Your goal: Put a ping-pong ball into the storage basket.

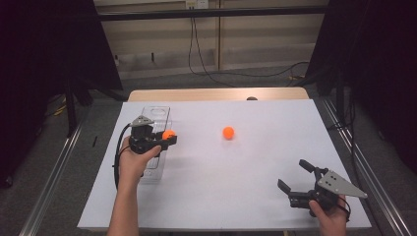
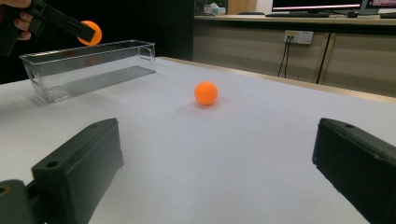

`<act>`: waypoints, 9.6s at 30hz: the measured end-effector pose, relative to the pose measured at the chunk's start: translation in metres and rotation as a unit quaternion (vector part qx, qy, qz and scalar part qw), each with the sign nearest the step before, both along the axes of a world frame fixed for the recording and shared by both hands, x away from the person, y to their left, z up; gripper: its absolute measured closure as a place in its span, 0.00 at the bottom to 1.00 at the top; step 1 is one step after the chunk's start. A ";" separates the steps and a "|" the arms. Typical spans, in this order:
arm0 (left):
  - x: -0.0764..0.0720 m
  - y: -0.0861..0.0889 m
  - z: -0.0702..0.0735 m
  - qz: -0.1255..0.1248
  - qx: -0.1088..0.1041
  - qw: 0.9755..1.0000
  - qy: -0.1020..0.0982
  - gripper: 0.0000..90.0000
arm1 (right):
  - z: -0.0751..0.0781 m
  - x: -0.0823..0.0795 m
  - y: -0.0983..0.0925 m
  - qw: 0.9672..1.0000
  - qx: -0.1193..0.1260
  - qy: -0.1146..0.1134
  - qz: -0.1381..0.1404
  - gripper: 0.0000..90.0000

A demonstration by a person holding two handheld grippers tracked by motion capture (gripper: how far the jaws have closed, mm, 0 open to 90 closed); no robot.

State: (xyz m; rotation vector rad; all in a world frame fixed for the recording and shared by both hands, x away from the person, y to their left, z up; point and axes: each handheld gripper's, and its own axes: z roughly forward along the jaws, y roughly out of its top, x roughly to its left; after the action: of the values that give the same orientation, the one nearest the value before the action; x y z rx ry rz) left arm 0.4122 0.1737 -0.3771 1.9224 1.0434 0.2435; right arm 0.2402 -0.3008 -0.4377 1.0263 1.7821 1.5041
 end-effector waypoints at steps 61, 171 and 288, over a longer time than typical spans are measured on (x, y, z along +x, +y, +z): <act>0.003 0.019 -0.005 0.030 0.013 0.999 -0.002 0.56 | 0.000 0.000 0.000 1.000 0.000 -0.001 0.001 0.01; 0.001 -0.001 -0.007 0.029 0.036 0.999 -0.002 0.30 | 0.000 0.001 0.000 1.000 -0.002 -0.001 0.002 0.01; 0.006 -0.102 -0.036 -0.057 0.040 0.998 -0.004 0.13 | 0.001 0.000 -0.004 1.000 0.001 -0.003 -0.001 0.01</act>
State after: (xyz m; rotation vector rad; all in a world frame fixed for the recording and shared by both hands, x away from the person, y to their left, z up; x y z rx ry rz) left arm 0.4181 0.0716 -0.4129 2.0437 0.9270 0.2304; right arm 0.2405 -0.3046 -0.4367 1.0230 1.7751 1.5067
